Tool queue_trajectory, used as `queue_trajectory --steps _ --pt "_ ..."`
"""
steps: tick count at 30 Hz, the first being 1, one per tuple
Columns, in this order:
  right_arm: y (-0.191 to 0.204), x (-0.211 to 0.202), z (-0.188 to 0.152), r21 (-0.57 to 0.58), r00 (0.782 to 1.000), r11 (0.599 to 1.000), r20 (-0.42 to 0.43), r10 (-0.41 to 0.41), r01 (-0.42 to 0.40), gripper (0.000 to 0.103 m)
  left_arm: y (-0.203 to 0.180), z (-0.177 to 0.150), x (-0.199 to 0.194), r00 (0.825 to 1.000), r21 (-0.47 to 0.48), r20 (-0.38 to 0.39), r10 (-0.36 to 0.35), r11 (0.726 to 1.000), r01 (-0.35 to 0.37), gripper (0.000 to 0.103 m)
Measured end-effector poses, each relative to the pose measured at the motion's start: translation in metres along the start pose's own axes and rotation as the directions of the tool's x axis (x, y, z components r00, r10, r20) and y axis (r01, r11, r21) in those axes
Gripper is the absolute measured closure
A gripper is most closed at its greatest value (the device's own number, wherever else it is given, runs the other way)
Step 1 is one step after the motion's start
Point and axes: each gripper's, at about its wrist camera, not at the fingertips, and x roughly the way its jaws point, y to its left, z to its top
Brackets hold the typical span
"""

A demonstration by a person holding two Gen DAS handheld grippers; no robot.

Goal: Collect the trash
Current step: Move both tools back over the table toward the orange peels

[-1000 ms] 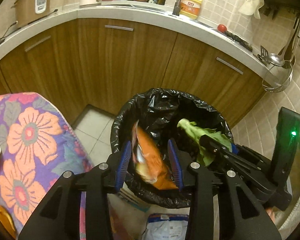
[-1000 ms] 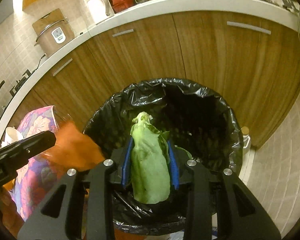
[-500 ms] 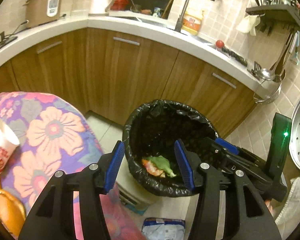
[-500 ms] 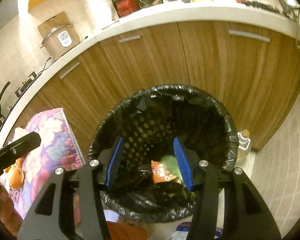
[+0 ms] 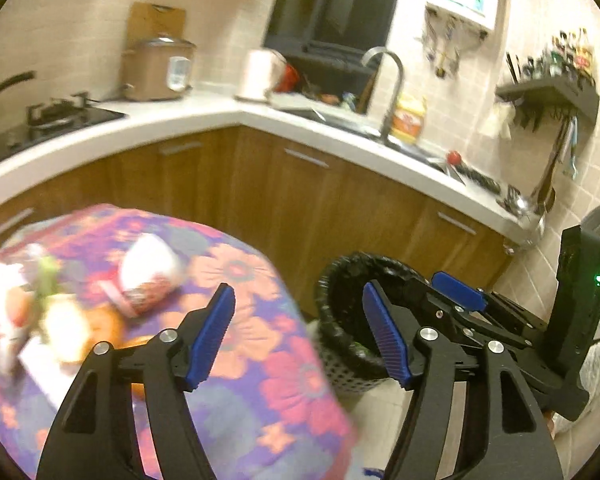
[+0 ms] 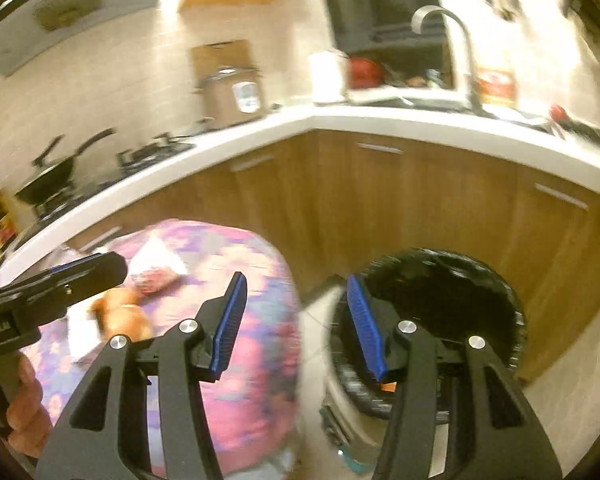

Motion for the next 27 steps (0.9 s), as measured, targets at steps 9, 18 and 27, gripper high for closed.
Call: queue_trajectory --steps 9,18,27 --pt "0.096 0.0 -0.011 -0.13 0.987 0.978 -0.006 0.161 -0.161 0.054 0.074 -0.009 -0.088 0.977 -0.041 0.109 0.182 0.983 -0.179 0.027" --pt "0.15 0.016 -0.025 -0.2 0.975 0.954 -0.061 0.214 -0.222 0.054 0.143 -0.025 -0.133 0.953 -0.134 0.123 0.276 0.956 -0.26 0.023" --pt "0.159 0.065 -0.041 -0.211 0.973 0.957 -0.16 0.167 -0.199 0.054 0.176 -0.038 -0.112 0.964 -0.167 0.052 0.261 0.954 -0.249 0.023"
